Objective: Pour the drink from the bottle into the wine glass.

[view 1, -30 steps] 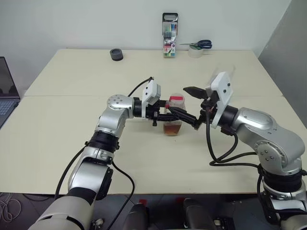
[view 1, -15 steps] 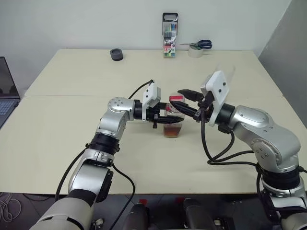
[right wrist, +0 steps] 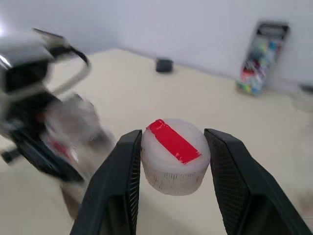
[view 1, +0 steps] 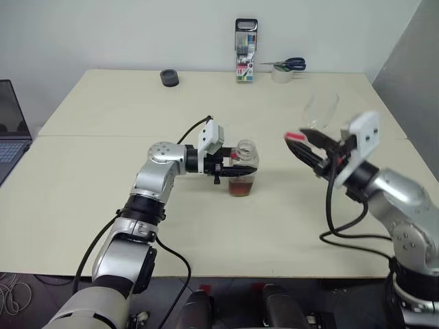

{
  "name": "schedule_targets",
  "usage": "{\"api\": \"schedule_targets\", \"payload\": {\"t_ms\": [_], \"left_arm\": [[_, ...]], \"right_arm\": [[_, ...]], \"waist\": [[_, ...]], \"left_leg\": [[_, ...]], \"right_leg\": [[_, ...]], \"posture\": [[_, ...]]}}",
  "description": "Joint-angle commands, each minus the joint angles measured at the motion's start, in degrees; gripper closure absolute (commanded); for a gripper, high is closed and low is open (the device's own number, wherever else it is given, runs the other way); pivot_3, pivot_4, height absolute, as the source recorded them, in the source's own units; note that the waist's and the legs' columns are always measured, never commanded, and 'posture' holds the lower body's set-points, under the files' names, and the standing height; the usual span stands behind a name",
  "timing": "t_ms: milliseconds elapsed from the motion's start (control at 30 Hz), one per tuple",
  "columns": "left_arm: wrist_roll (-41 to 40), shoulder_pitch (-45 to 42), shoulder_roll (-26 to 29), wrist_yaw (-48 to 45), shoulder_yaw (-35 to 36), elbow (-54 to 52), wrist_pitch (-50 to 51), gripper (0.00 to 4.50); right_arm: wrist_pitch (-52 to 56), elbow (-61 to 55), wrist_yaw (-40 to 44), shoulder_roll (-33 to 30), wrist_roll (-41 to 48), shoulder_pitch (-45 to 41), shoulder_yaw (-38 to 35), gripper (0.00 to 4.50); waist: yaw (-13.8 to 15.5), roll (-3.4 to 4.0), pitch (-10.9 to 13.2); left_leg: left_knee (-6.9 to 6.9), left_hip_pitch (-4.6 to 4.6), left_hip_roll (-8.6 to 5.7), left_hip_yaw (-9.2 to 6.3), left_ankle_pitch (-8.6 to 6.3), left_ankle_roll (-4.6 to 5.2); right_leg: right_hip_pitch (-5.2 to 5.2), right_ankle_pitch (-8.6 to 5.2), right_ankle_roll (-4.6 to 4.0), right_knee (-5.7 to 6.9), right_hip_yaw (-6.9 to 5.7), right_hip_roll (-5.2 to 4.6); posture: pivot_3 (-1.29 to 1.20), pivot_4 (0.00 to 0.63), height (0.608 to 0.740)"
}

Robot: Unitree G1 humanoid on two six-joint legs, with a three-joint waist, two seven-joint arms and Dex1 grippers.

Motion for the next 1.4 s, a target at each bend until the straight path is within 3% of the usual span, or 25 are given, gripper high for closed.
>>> {"api": "schedule_targets", "payload": {"t_ms": [33, 267, 300, 500, 733, 900, 1100, 1400], "left_arm": [[-2.3, -0.8, 1.1, 1.4, 2.8, -3.8, 1.2, 2.69], [-2.2, -0.3, 3.9, 3.9, 4.9, -3.7, 1.5, 2.69], [-2.3, -0.3, 4.2, 4.4, 5.2, -3.6, 1.5, 2.69], [-1.5, -0.7, 6.1, 8.9, 8.1, -0.7, 0.4, 2.69], [3.2, -2.7, 9.8, 23.2, 12.8, 9.0, -5.4, 2.69], [4.8, -2.9, 11.7, 32.5, 15.7, 13.4, -6.7, 2.69], [4.6, -1.4, 12.9, 39.5, 18.6, 14.1, -6.1, 2.69], [3.8, 0.8, 11.6, 43.8, 20.5, 14.7, -4.0, 2.69]], "right_arm": [[-3.9, 2.2, -2.4, 0.9, -4.8, 3.9, 2.2, 2.45], [-5.6, 8.5, -2.9, 0.7, -12.0, 10.6, 8.3, 0.07], [-5.1, 8.3, -2.0, 0.0, -12.0, 11.2, 8.6, 0.0], [-5.2, 5.8, 3.3, -5.0, -10.6, 11.5, 6.5, 0.0], [-4.0, -4.0, 13.3, -9.1, 0.0, 4.9, 5.3, 0.0], [-1.8, -2.1, 13.5, -5.5, 2.5, -6.1, 10.9, 0.0], [-3.6, 8.0, 11.3, 4.1, -2.4, -18.3, 20.1, 0.0], [-6.3, 12.3, 12.0, 9.4, -6.1, -22.1, 24.6, 0.0]], "waist": [[0.0, 0.01, 0.0], [-0.2, 0.02, 0.0], [-0.2, 0.02, 0.0], [-0.1, 0.01, 0.0], [-0.3, 0.0, 0.0], [-0.2, -0.01, 0.0], [-0.3, -0.03, 0.0], [-0.1, -0.07, 0.0]], "left_leg": [[0.01, 0.01, -0.01, 0.05, 0.0, 0.0], [0.02, 0.16, 0.05, 0.07, 0.0, 0.0], [0.02, 0.16, 0.05, 0.08, 0.0, 0.0], [0.04, 0.18, 0.04, 0.04, 0.0, 0.0], [0.02, 0.2, 0.1, 0.01, 0.0, 0.01], [0.04, 0.19, 0.09, 0.0, 0.0, 0.0], [0.05, 0.15, 0.05, -0.03, 0.02, -0.03], [0.05, 0.08, -0.04, -0.06, 0.14, -0.25]], "right_leg": [[0.0, 0.0, 0.0, 0.03, 0.04, 0.0], [0.0, -0.01, 0.0, 0.22, 0.08, 0.09], [0.0, -0.01, 0.0, 0.21, 0.09, 0.09], [0.06, -0.01, 0.0, 0.18, 0.07, 0.08], [0.05, -0.01, 0.0, 0.16, 0.04, 0.15], [0.04, -0.01, 0.0, 0.17, 0.04, 0.12], [-0.02, 0.0, 0.0, 0.22, 0.0, 0.07], [-0.09, 0.0, 0.0, 0.23, -0.07, -0.08]], "posture": [[0.0, 0.15, 0.74], [0.0, 0.15, 0.74], [0.0, 0.15, 0.74], [0.0, 0.15, 0.74], [0.0, 0.15, 0.74], [0.0, 0.15, 0.74], [0.0, 0.15, 0.74], [0.0, 0.15, 0.74]]}}
